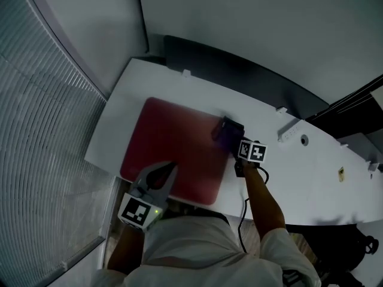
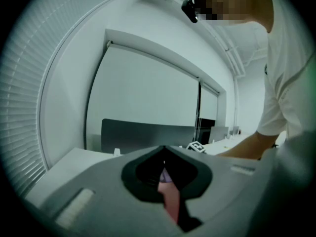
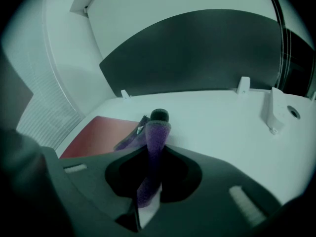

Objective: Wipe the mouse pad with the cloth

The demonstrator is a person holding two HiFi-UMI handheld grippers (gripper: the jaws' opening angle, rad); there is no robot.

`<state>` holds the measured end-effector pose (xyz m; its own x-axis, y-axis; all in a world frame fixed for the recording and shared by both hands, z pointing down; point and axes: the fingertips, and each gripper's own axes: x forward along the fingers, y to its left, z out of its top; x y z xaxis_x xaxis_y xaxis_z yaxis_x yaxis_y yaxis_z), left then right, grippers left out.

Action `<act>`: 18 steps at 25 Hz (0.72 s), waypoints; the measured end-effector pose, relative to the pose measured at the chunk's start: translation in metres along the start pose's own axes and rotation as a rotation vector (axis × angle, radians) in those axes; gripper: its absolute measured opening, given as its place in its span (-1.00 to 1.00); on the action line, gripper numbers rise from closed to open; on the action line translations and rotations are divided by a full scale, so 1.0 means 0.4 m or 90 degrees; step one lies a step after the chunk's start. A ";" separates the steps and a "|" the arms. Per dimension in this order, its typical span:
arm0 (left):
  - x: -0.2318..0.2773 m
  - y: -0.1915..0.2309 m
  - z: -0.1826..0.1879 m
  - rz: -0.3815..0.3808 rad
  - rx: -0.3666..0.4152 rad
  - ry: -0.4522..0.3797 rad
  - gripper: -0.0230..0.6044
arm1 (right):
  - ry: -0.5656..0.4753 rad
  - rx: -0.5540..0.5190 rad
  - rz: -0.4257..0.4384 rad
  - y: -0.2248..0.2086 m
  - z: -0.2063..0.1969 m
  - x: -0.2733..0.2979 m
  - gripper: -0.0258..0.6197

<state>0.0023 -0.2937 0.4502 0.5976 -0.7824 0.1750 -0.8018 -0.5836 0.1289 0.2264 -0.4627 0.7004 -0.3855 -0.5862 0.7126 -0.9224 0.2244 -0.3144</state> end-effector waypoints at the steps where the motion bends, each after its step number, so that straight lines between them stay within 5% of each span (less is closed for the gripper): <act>1: 0.005 -0.011 0.001 -0.002 0.001 0.001 -0.92 | -0.002 0.008 -0.006 -0.023 -0.006 -0.016 -0.78; 5: 0.016 -0.042 0.013 -0.013 0.007 0.006 -0.92 | -0.023 0.032 -0.022 -0.082 -0.011 -0.095 -0.77; 9: -0.003 -0.034 0.012 -0.003 0.004 0.008 -0.92 | -0.088 0.016 0.000 -0.023 0.032 -0.200 -0.77; 18: -0.111 0.051 0.021 0.036 -0.004 0.000 -0.92 | -0.143 0.023 0.201 0.371 0.086 -0.266 -0.78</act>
<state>-0.0408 -0.2727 0.4370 0.5519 -0.8136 0.1827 -0.8339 -0.5375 0.1254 0.1315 -0.3938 0.5563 -0.6313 -0.6497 0.4234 -0.7564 0.3954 -0.5211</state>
